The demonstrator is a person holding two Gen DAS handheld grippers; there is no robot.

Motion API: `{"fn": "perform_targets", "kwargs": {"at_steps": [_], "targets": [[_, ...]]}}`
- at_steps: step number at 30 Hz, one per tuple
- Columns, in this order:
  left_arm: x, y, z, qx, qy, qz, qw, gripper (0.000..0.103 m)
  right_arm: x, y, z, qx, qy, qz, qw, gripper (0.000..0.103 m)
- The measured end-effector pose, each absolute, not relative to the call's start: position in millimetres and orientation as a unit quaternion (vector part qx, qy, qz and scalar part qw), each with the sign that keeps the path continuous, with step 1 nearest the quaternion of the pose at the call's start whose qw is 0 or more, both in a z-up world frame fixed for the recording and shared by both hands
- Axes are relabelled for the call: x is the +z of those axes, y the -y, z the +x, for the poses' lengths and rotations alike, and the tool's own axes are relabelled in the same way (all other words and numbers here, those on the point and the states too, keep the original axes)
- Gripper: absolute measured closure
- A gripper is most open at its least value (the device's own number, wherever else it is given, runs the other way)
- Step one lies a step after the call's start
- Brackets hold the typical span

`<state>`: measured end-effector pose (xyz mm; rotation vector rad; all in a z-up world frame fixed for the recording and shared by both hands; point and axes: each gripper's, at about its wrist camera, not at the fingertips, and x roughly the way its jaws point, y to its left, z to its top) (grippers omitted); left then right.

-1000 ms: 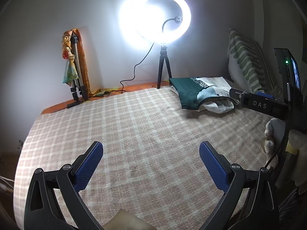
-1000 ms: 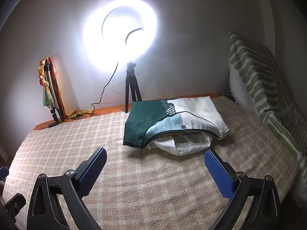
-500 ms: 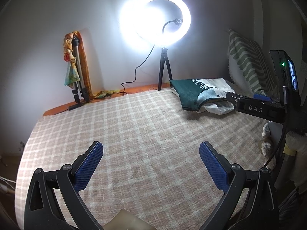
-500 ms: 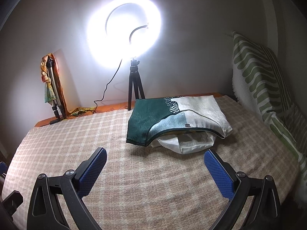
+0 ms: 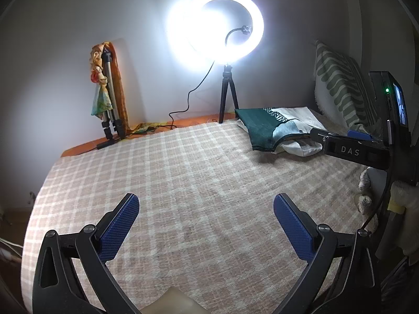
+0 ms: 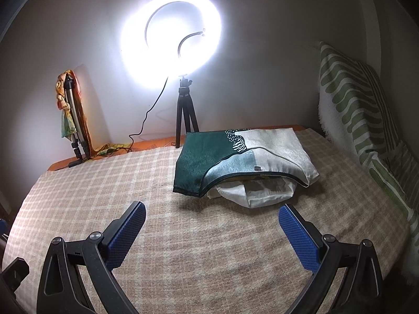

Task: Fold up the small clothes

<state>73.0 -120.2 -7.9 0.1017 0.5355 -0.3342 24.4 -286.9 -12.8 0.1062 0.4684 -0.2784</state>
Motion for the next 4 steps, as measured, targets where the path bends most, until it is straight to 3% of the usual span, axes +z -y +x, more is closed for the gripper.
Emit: {"fn": "perform_targets", "kwargs": {"at_steps": [4], "targets": [[-7.6, 119.4, 71.9, -0.163, -0.261, 0.051, 0.950, 0.001, -13.6, 284.8, 24.8, -0.137, -0.232, 0.049, 0.962, 0.000]]}}
